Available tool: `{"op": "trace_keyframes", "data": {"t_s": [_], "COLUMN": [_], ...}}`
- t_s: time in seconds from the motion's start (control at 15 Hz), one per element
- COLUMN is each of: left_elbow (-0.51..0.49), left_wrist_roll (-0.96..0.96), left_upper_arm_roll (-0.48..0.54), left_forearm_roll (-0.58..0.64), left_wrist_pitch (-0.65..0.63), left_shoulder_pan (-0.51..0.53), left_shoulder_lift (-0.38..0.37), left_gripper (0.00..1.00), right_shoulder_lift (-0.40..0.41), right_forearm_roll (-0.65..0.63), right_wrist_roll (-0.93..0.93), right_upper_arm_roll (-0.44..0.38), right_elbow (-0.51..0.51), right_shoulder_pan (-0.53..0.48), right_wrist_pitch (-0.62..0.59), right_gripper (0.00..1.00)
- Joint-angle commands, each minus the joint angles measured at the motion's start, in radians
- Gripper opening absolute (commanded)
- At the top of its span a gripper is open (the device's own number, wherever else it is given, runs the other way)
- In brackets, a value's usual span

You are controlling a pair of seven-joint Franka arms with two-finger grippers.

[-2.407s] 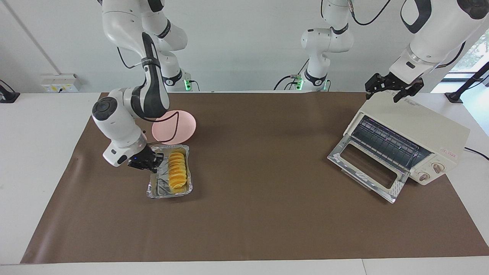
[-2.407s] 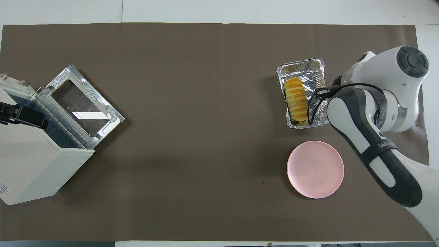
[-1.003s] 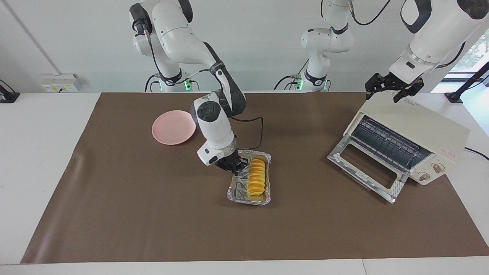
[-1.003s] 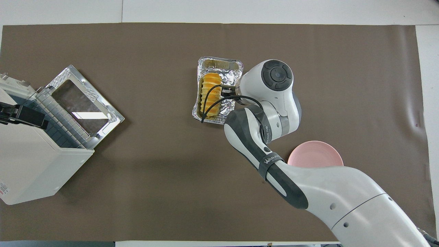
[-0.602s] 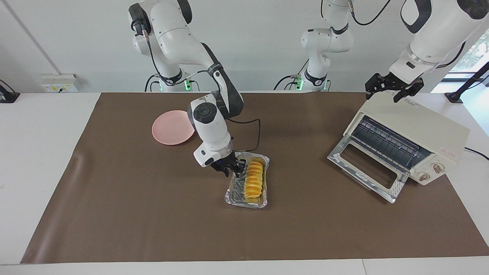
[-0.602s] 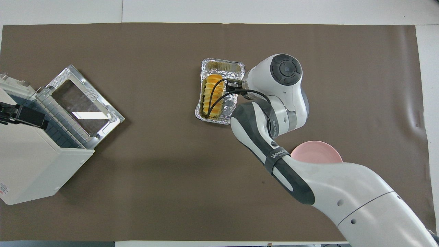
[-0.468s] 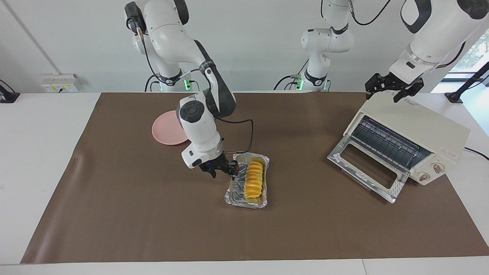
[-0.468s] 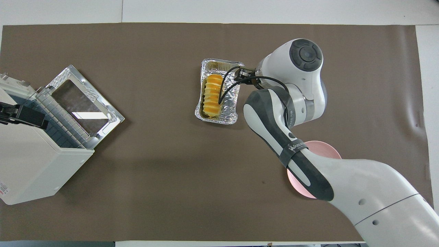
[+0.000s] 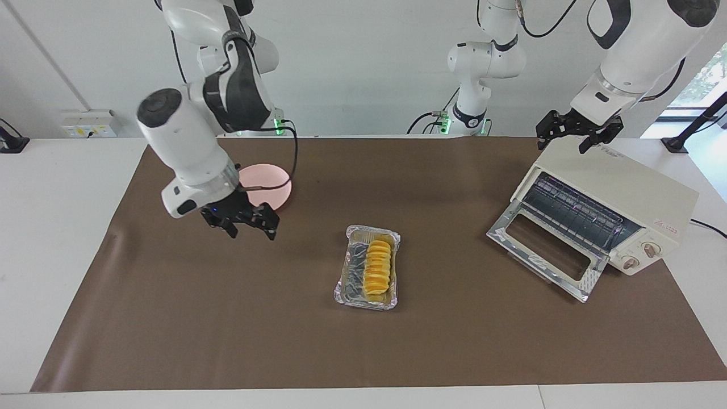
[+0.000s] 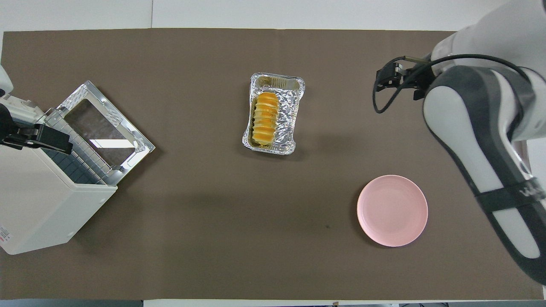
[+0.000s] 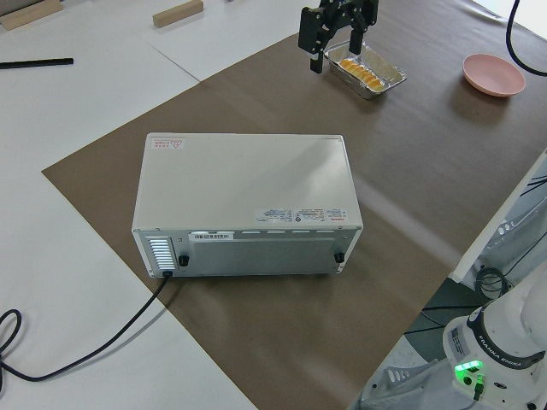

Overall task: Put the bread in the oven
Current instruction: 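Withdraw the right gripper while the left gripper reaches the foil tray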

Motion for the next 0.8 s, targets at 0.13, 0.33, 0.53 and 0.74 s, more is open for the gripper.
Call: {"op": "trace_keyframes", "data": {"t_s": [0.13,0.33,0.53,0.74], "left_elbow": [0.084,0.316,0.405,0.439], "left_wrist_roll": [-0.119,-0.333,-0.469,-0.573], "left_upper_arm_roll": [0.004,0.012,0.015,0.018], "left_forearm_roll": [-0.070,-0.086,-0.155,-0.164], "left_wrist_pitch": [0.047,0.048,0.144,0.238], "left_shoulder_pan": [-0.162,-0.292,-0.332,-0.407], "left_shoulder_lift": [0.150,0.395,0.512,0.622], "left_gripper": [1.00,1.00,1.00,1.00], "right_shoulder_lift": [-0.143,-0.232,-0.272,-0.264], "right_forearm_roll": [-0.078,-0.149,-0.150,-0.222], "right_wrist_roll": [-0.223,-0.222,-0.228,-0.229], "right_upper_arm_roll": [0.015,0.015,0.015,0.016], "right_elbow": [-0.034,-0.113,-0.160,-0.148], "right_shoulder_pan": [-0.139,-0.138,-0.146,-0.142], "right_wrist_pitch": [-0.208,-0.259,-0.258,-0.269], "right_gripper": [1.00,1.00,1.00,1.00]}}
